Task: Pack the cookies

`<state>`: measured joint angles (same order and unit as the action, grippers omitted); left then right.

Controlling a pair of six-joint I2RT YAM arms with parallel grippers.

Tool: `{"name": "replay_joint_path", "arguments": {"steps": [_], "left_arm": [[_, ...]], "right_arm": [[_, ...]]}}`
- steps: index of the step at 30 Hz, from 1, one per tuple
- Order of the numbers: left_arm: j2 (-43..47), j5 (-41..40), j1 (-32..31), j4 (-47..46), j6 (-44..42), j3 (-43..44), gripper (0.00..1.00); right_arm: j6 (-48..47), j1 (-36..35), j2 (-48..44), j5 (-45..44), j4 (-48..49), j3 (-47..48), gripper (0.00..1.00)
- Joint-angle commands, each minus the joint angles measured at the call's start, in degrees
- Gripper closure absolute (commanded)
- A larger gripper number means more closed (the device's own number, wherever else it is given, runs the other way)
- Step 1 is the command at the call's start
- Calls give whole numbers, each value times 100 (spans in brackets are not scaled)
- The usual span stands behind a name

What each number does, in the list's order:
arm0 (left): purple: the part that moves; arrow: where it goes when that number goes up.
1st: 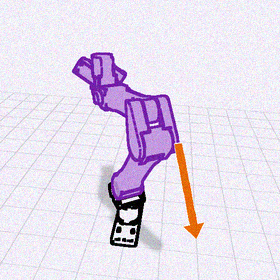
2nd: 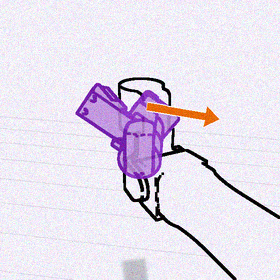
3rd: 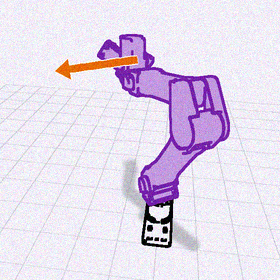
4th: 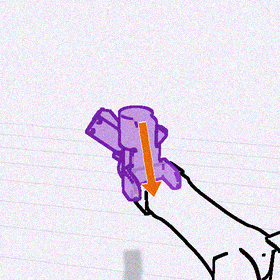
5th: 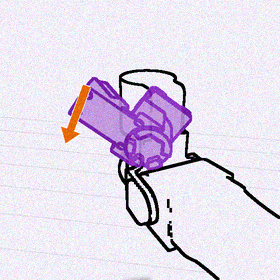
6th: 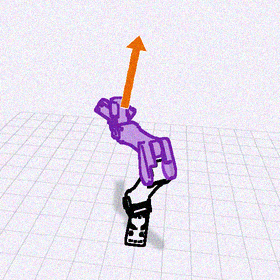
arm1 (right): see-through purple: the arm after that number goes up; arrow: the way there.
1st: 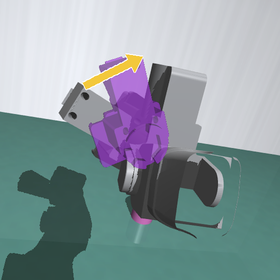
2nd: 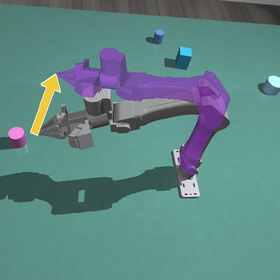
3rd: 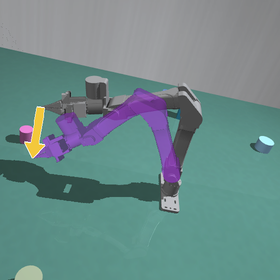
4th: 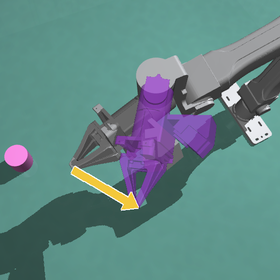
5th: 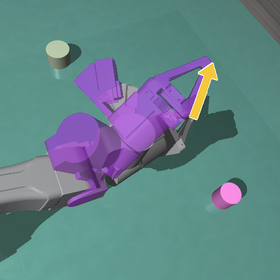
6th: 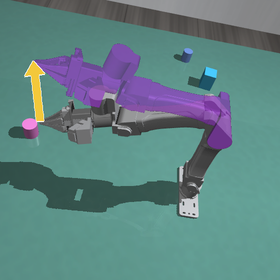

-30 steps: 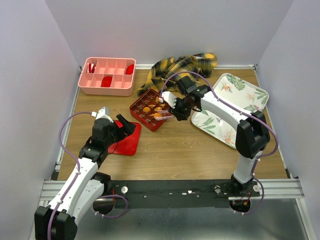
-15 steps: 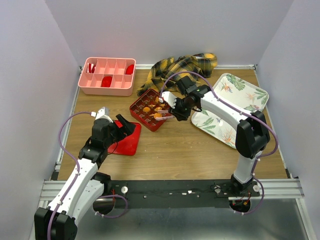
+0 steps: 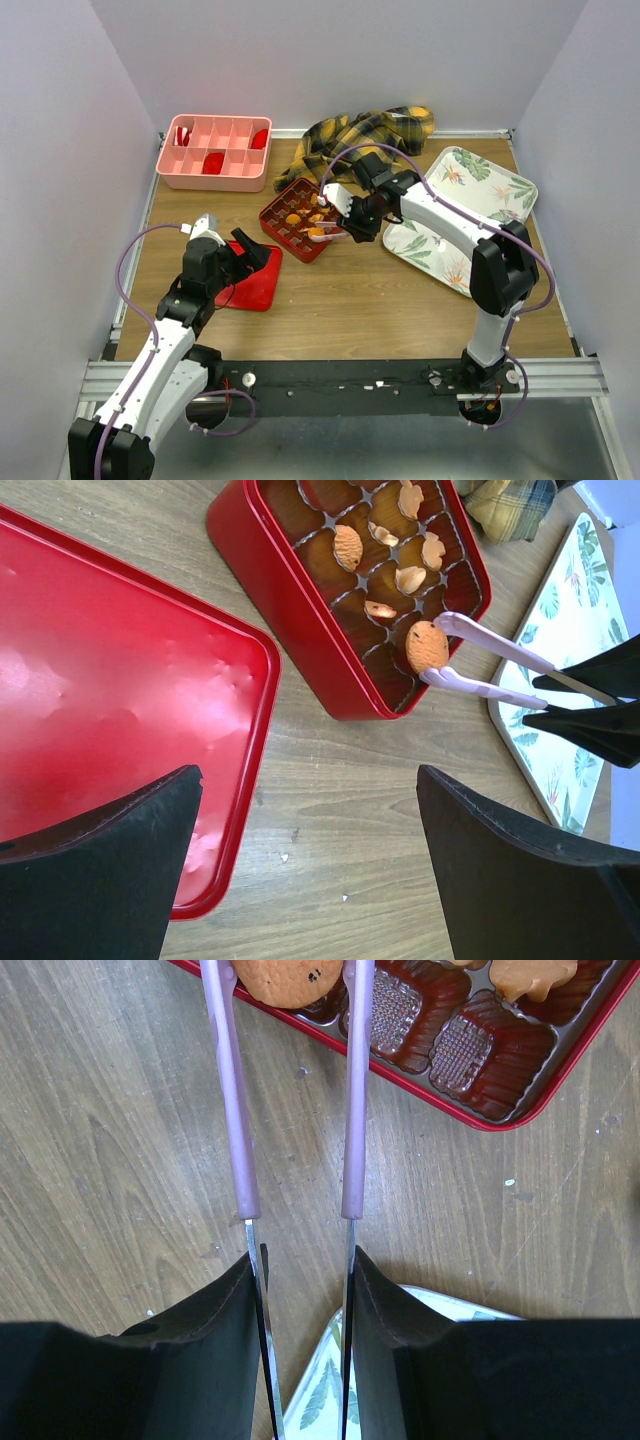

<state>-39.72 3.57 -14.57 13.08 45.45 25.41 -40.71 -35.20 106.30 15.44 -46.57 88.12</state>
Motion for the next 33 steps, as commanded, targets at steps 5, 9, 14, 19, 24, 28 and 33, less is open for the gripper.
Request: {"name": "replay_joint_path", "arguments": {"steps": [5, 9, 14, 19, 24, 28, 33], "left_arm": [[88, -120, 51, 133, -54, 69, 1], [97, -137, 51, 151, -45, 69, 1], [114, -129, 51, 142, -54, 61, 1], [114, -129, 51, 142, -54, 69, 1], [114, -120, 51, 142, -45, 69, 1], [105, -120, 51, 133, -45, 69, 1], [88, -111, 51, 133, -45, 87, 1]], "right_arm": [[54, -66, 84, -50, -107, 215, 56], [54, -66, 84, -50, -98, 223, 56], [54, -66, 66, -59, -107, 224, 56], [63, -75, 66, -68, -125, 241, 55], [81, -66, 49, -68, -133, 241, 55], [107, -66, 40, -68, -125, 267, 55], [247, -57, -4, 55, -203, 408, 56]]}}
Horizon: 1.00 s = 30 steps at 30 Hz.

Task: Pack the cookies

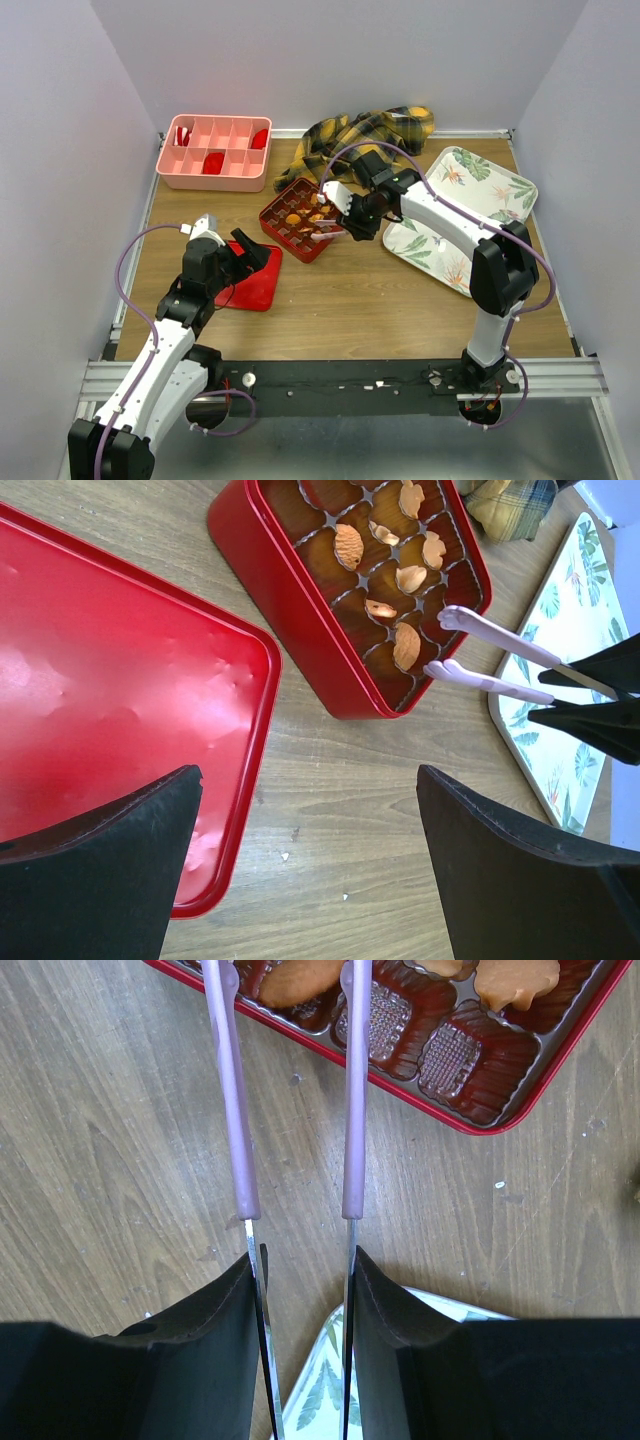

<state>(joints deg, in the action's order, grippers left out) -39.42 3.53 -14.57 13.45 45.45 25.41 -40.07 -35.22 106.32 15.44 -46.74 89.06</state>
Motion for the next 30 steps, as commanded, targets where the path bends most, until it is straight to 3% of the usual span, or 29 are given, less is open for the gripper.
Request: {"name": "replay_joint_path", "arguments": {"steps": [1, 15, 22, 30], "left_arm": [[66, -107, 51, 105, -54, 78, 1], [22, -98, 51, 175, -80, 157, 1], [22, -89, 51, 210, -72, 201, 1], [66, -124, 51, 368, -72, 254, 1]], "right_arm": [[219, -55, -24, 99, -195, 349, 56], [931, 269, -577, 626, -265, 323, 58], [1291, 797, -1086, 1074, -151, -309, 59], [1494, 1228, -1930, 1338, 331, -1643, 59]]}}
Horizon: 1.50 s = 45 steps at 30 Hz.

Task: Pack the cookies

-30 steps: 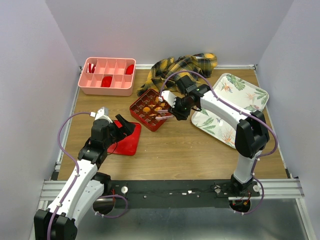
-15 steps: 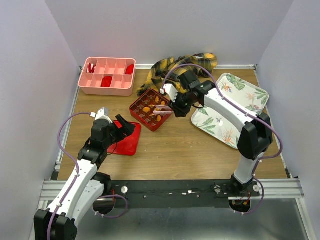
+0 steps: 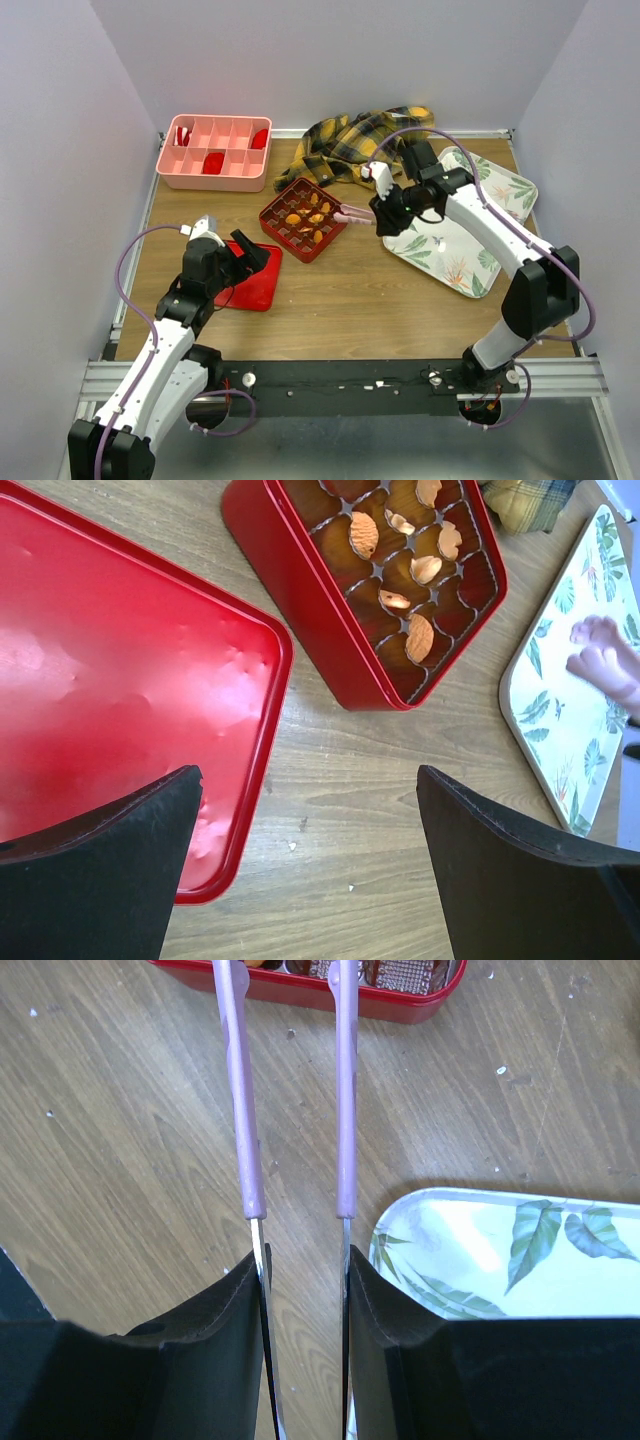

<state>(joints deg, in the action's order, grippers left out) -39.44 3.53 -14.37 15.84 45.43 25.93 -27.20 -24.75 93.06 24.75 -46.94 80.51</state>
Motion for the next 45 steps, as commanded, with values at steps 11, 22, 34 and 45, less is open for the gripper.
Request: {"name": "replay_joint_path", "arguments": {"steps": [11, 22, 34, 45], "left_arm": [[51, -28, 40, 218, 1, 149, 2], [33, 51, 40, 412, 62, 166, 2], [-652, 51, 13, 824, -8, 544, 7], [-1775, -932, -847, 1624, -184, 1212, 9]], "right_arm": [[-74, 269, -1439, 268, 1028, -2573, 59], [-382, 261, -1563, -383, 1573, -3471, 59], [-672, 260, -1369, -656, 1793, -3929, 56], [-813, 252, -1325, -612, 1460, -3938, 33]]}}
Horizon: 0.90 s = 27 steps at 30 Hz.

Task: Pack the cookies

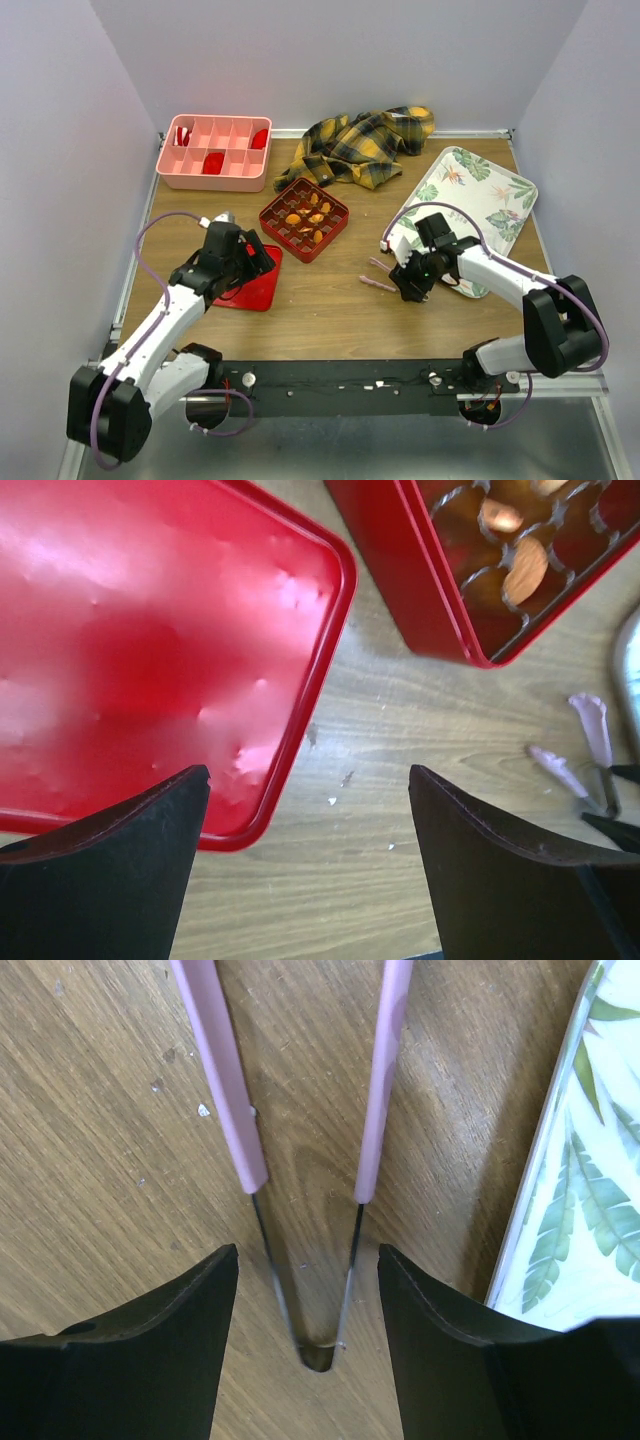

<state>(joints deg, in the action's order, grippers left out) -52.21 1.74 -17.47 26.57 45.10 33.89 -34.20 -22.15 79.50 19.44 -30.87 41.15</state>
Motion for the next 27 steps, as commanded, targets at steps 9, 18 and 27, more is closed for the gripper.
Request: {"name": "replay_joint_path", "arguments": {"steps": [9, 18, 27], "left_arm": [[-1870, -1834, -1618, 1342, -177, 1146, 20], [-2951, -2389, -2120, 1124, -563, 1216, 44], [-3744, -2669, -2436, 1104, -722, 1506, 65]], "right_arm": [[123, -8, -304, 165, -419, 447, 28], [370, -8, -409, 560, -332, 605, 28], [422, -8, -409, 640, -332, 658, 28]]}}
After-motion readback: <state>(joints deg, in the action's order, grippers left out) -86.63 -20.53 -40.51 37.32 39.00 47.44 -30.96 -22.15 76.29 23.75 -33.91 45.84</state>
